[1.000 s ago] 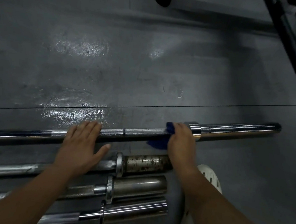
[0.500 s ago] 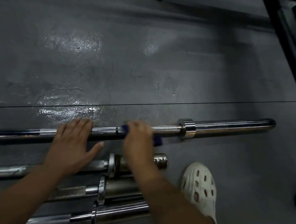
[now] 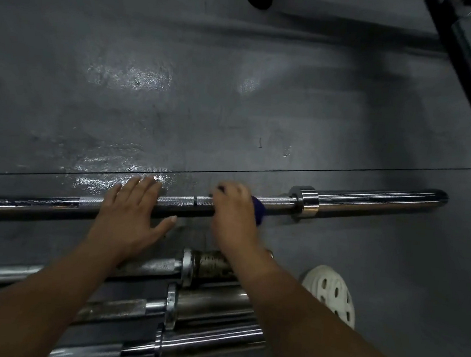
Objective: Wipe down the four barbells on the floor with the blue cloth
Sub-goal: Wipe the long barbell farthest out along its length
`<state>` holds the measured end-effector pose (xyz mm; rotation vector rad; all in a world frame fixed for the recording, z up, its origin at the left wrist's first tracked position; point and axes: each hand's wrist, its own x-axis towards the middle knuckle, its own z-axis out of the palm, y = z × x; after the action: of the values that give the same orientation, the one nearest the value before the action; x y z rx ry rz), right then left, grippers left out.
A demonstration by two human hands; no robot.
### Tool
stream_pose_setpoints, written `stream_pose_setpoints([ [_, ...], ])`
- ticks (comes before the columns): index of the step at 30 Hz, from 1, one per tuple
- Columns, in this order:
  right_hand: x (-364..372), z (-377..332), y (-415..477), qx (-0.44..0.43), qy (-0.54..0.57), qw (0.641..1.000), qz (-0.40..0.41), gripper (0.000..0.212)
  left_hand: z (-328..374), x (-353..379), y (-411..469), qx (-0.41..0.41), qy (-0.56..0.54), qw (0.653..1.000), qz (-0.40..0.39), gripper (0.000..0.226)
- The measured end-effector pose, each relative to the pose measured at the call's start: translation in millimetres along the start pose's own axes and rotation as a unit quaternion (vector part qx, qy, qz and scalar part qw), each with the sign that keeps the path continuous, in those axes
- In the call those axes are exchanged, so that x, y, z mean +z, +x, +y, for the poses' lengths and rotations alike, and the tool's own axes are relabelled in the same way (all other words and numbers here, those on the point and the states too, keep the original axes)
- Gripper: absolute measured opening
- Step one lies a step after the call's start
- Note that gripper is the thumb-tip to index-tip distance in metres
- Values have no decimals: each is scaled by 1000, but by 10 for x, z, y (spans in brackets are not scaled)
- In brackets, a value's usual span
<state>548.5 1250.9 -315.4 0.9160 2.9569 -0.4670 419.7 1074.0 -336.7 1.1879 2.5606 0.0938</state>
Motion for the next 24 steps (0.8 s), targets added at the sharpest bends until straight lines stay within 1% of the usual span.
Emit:
stream_pose_setpoints([
  [1,-38,29,72,-50,3,998,-27,38,-16,-6,48,-2,-3,1000,-1,91],
  [2,-83,140,122,-69,2,997,-34,39,-31,-14,94,-5,-3,1000,-3,92],
  [3,-126,303,134,-65,-6,998,-20,39,-48,-24,143,-5,-2,1000,-3,94],
  [4,-151,498,110,-36,-14,999,12,39,-62,-31,192,-5,-1,1000,-3,95],
  [5,-163,695,49,20,-8,999,45,43,-75,-39,236,-5,-1,1000,-3,96],
  [6,-174,828,-21,99,17,992,76,49,-84,-47,276,-6,-1,1000,-3,97],
  [7,-159,856,-50,173,44,978,108,54,-97,-50,313,-9,-2,1000,-1,97],
  [8,-88,780,-26,223,63,964,132,55,-109,-50,347,-11,0,1000,2,98],
  [9,-21,603,31,236,76,958,143,53,-113,-53,378,-12,5,1000,4,98],
  [10,39,358,94,210,80,964,140,51,-114,-51,406,-11,9,1000,6,99],
  [11,101,120,141,145,74,979,124,51,-112,-59,435,-8,10,1000,8,99],
  [12,135,-54,173,62,72,990,99,52,-110,-78,453,-5,7,1000,10,98],
  [13,120,-138,203,-14,70,995,67,55,-113,-108,457,-2,-1,1000,11,98],
  [14,66,-108,237,-61,66,995,43,58,-126,-139,450,2,-9,1000,11,97],
  [15,21,37,260,-73,64,995,33,59,-151,-155,426,11,-13,1000,16,95],
  [16,-11,234,248,-45,60,996,40,59,-177,-154,388,24,-8,999,26,93],
  [17,-27,453,214,14,56,996,67,58,-196,-138,338,38,6,999,32,92],
  [18,-37,644,163,101,61,988,97,58,-209,-113,281,46,22,998,27,92],
  [19,-41,730,118,185,73,972,124,58,-218,-78,238,46,35,998,19,93],
  [20,-6,696,109,238,83,957,146,56,-218,-38,224,40,40,998,16,93],
  [21,52,565,139,251,93,949,164,54,-211,-10,247,34,41,998,18,92],
  [22,93,354,195,227,98,954,167,50,-203,3,286,33,42,998,20,92],
  [23,118,132,246,168,94,970,151,48,-192,-3,330,32,42,998,25,91],
  [24,143,-24,296,88,89,986,115,47,-193,-25,382,30,40,998,26,92],
])
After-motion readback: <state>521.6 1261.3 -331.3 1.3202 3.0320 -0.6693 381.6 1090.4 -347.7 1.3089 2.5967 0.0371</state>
